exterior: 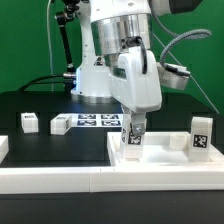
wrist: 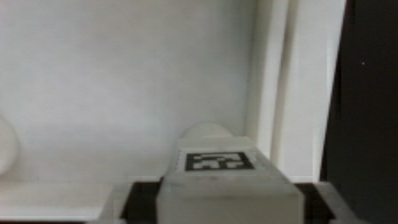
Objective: Assemble square table
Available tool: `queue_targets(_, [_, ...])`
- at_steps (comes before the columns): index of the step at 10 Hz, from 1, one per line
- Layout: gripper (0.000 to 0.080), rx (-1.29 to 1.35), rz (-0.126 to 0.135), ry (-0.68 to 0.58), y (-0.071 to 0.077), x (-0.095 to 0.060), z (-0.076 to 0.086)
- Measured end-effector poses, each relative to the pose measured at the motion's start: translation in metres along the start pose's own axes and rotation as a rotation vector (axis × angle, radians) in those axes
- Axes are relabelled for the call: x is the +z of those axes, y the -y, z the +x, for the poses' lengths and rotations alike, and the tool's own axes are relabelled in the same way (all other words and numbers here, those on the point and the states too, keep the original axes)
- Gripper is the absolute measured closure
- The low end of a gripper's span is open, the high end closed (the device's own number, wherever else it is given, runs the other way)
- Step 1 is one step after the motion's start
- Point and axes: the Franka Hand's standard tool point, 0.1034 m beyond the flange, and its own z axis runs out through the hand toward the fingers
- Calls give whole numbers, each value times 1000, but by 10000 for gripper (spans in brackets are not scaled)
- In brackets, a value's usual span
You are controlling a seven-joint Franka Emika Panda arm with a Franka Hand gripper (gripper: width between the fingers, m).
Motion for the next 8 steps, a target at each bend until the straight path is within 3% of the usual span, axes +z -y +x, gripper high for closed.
queue_targets(2, [508, -11, 0, 1, 0, 0, 0])
queue_targets(3, [286, -45, 0, 1, 0, 0, 0])
queue_targets(4, [286, -87, -4, 2, 0, 1, 1])
queue_targets(5, [179, -180, -22, 8, -1, 0, 0])
queue_targets(6, [159, -308, -39, 10, 1, -2, -2])
queue_targets(8, [151, -472, -36, 12, 2, -2, -3])
